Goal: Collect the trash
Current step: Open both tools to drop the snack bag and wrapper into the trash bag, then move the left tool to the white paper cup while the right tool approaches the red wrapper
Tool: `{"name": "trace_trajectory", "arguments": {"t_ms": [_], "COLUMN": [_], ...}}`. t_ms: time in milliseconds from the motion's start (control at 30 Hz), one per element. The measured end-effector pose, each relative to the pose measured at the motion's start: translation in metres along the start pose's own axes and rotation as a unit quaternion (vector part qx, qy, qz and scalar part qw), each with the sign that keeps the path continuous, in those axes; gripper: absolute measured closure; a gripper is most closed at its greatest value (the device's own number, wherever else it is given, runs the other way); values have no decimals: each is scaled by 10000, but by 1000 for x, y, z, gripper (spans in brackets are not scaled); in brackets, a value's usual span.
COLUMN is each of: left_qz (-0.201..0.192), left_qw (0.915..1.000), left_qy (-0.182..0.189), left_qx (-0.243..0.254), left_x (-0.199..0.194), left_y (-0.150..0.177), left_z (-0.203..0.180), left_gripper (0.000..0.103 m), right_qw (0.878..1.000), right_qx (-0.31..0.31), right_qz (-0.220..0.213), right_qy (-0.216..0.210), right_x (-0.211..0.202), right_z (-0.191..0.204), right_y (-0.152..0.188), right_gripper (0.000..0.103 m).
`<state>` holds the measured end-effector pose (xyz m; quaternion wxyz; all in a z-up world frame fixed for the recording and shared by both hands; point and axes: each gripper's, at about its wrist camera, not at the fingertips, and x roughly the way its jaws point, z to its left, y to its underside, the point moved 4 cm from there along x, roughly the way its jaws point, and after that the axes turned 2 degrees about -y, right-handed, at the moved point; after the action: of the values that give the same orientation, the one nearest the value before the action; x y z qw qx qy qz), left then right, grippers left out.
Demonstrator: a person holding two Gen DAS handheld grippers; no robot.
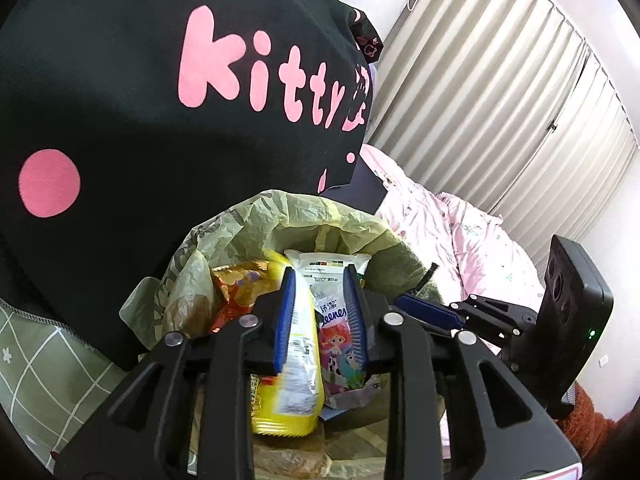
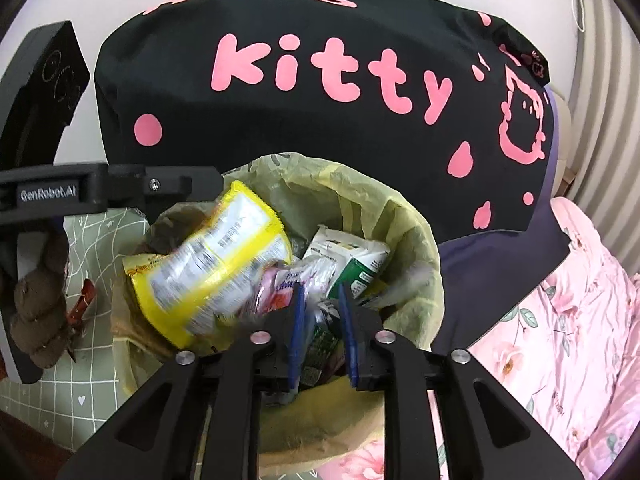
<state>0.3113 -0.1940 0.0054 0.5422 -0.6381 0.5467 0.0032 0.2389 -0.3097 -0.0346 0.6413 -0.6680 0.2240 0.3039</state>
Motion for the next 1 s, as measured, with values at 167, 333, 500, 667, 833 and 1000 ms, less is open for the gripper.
{"name": "trace_trajectory", "arguments": {"t_ms": [167, 333, 500, 667, 833, 1000], "left_qz": [-149, -331, -508, -684, -910, -1134], "left_qw": [9997, 9985, 9947, 9868, 9699, 9424], "left_qy": [-171, -429, -894, -1463, -2131, -2731], "left_qx": [-57, -123, -54, -118, -750, -1564], "left_x": [-13, -35, -64, -104, -161, -214], "left_y": [2, 12, 31, 56, 89, 128], "left_z": [1, 6, 13, 40, 95, 149], "left_gripper": [71, 65, 63, 62, 61, 61], "right_qw": [10000, 9999, 9985, 9960, 9935, 9882], "right_qx": [8, 7, 219, 223, -143, -556], "right_qz": [-31, -140, -452, -684, -676, -552], "right_qy": [-31, -34, -216, -531, -900, -1317], "right_x": [-8, -18, -32, -39, -35, -27], "right_z": [0, 3, 8, 25, 64, 110], "right_y": [3, 4, -3, -12, -20, -18], "right_gripper": [65, 63, 62, 61, 56, 56]}}
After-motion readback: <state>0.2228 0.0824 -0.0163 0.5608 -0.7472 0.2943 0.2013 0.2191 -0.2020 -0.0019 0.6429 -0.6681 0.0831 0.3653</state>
